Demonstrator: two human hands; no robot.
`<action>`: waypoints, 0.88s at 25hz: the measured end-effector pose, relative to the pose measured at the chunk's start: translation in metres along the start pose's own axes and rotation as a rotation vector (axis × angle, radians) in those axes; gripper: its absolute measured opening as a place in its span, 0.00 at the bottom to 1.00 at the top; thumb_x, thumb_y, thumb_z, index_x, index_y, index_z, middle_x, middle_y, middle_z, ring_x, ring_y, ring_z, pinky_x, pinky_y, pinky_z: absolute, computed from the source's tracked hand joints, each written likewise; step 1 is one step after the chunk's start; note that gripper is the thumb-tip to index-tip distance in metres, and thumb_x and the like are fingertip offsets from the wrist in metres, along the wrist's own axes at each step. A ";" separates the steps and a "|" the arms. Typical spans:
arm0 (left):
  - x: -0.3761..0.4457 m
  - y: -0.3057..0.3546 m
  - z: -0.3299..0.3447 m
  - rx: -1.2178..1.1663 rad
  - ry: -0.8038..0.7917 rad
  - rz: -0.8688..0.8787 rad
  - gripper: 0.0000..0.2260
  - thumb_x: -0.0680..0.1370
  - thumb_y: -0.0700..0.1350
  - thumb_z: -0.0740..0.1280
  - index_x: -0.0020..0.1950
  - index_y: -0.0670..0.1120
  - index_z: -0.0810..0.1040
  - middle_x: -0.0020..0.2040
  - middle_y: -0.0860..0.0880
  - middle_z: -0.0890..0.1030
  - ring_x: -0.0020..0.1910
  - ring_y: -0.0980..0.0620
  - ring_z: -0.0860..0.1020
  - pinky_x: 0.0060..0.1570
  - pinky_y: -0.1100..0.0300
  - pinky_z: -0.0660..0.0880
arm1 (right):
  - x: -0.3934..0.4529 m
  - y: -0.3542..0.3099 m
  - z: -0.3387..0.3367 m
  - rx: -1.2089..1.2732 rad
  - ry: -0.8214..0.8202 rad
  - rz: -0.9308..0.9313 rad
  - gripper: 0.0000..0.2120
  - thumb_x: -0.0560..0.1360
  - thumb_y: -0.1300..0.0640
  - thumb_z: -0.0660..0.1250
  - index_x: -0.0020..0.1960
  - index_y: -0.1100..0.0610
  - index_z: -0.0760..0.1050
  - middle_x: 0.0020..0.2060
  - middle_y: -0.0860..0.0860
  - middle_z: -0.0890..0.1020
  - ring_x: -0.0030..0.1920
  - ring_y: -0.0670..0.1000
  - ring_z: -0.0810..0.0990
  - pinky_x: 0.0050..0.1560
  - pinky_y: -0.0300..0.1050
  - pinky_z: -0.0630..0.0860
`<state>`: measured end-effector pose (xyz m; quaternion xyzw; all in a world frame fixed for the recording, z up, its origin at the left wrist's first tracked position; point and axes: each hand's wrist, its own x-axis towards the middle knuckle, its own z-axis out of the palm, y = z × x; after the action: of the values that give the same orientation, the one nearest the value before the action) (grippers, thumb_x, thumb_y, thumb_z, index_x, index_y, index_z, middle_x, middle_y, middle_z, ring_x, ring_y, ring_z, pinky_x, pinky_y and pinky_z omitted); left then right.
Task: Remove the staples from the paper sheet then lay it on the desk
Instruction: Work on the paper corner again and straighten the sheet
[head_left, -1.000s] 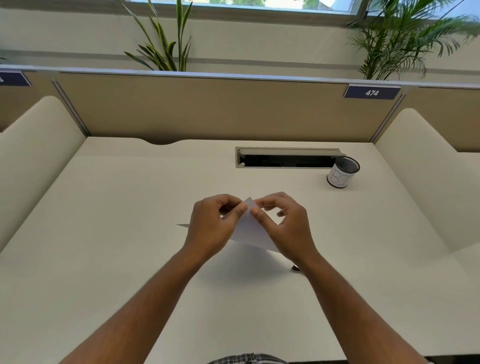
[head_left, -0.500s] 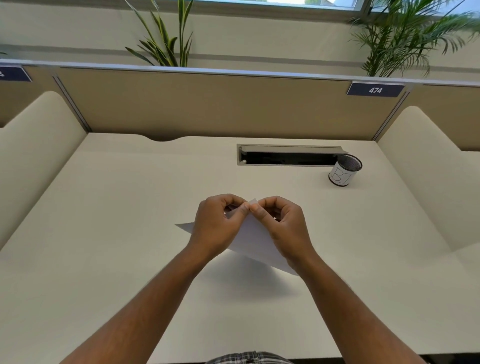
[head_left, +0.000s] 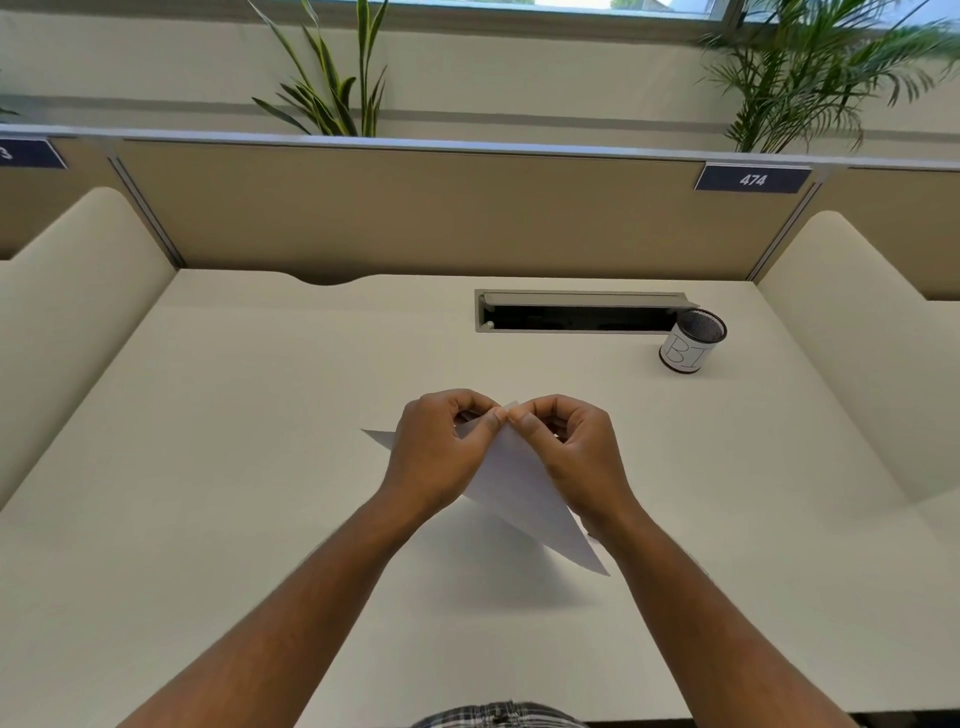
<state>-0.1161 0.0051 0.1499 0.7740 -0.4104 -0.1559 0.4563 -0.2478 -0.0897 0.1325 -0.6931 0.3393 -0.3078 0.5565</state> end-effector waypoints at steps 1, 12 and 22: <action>0.001 0.000 0.001 0.006 -0.003 0.007 0.08 0.78 0.51 0.70 0.50 0.49 0.86 0.45 0.54 0.85 0.46 0.56 0.81 0.45 0.67 0.75 | 0.000 0.000 0.000 -0.001 0.004 0.000 0.06 0.79 0.51 0.72 0.47 0.53 0.85 0.42 0.48 0.87 0.45 0.52 0.86 0.48 0.51 0.83; 0.007 -0.009 0.006 0.042 0.079 0.111 0.08 0.77 0.49 0.71 0.54 0.49 0.83 0.50 0.54 0.84 0.51 0.56 0.79 0.56 0.51 0.78 | -0.002 0.012 -0.002 -0.001 -0.042 0.025 0.02 0.78 0.54 0.72 0.49 0.52 0.83 0.43 0.49 0.87 0.45 0.51 0.84 0.49 0.54 0.82; -0.028 -0.006 0.042 -0.331 -0.068 -0.031 0.33 0.75 0.68 0.61 0.75 0.55 0.60 0.72 0.55 0.68 0.69 0.53 0.72 0.62 0.62 0.76 | 0.001 0.002 0.014 0.331 0.036 -0.024 0.08 0.82 0.64 0.64 0.57 0.58 0.81 0.51 0.51 0.87 0.55 0.57 0.85 0.52 0.52 0.85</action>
<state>-0.1561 0.0035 0.1185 0.6888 -0.3824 -0.2544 0.5609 -0.2362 -0.0833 0.1278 -0.5903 0.2856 -0.3787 0.6531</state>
